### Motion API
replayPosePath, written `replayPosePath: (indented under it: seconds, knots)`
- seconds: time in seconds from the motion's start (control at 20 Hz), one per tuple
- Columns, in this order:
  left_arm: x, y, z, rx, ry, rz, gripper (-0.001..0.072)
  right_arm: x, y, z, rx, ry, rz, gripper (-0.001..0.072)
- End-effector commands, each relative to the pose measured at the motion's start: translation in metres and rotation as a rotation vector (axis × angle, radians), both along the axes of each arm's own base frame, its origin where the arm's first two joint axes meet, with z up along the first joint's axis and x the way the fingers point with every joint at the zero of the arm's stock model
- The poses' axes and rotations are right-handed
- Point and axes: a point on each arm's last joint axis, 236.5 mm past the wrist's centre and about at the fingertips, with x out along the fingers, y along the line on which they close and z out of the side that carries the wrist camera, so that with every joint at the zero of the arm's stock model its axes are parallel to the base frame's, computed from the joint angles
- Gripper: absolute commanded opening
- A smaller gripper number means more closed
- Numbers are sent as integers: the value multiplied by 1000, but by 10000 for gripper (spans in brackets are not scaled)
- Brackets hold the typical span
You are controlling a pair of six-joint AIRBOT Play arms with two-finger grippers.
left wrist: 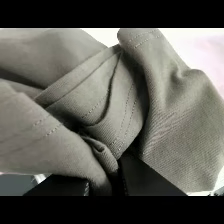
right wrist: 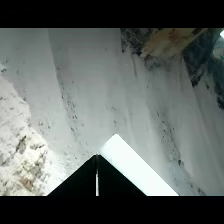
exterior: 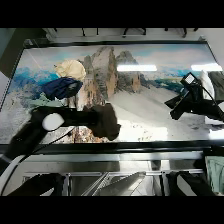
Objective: Fold the shirts.
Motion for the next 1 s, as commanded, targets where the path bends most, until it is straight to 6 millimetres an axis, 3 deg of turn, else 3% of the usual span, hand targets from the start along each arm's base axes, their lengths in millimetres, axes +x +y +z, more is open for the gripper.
replayPosePath:
  seconds: [0.0, 0.05, 0.2, 0.35, 0.4, 0.45, 0.5, 0.6, 0.7, 0.8, 0.85, 0.95]
  knots:
    - [25, -58, -12, 13, -65, -124, 19, 4, 26, 5, 238, 109, -56, 30]
    - [38, -67, -13, 25, -89, -152, 19, -8, 37, 3, 342, 238, -91, 30]
    - [68, -85, -29, 56, -90, -195, 19, -22, 47, -3, 492, 481, -223, 30]
    - [74, -116, -39, -31, -11, -196, 21, -26, 49, -2, 541, 559, -283, 31]
    - [70, -130, -41, -68, 8, -224, 177, -25, 49, -2, 544, 555, -283, 31]
    - [67, -140, -45, -79, 31, -242, 611, -22, 45, -4, 530, 542, -299, 32]
    - [64, -140, -49, -60, 65, -263, 683, -17, 34, -10, 500, 519, -333, 32]
    - [55, -117, -49, 17, 150, -315, 682, -9, 7, -17, 473, 493, -412, 32]
    - [56, -75, -34, 125, 162, -328, 682, -5, -15, -16, 516, 504, -505, 32]
    - [71, -30, -24, 240, 85, -281, 681, -5, -30, -16, 538, 511, -552, 32]
    - [82, -11, -26, 271, 59, -242, 681, -7, -31, -17, 543, 523, -557, 31]
    - [99, 19, -50, 247, 100, -157, 645, -10, -29, -18, 541, 538, -546, 33]
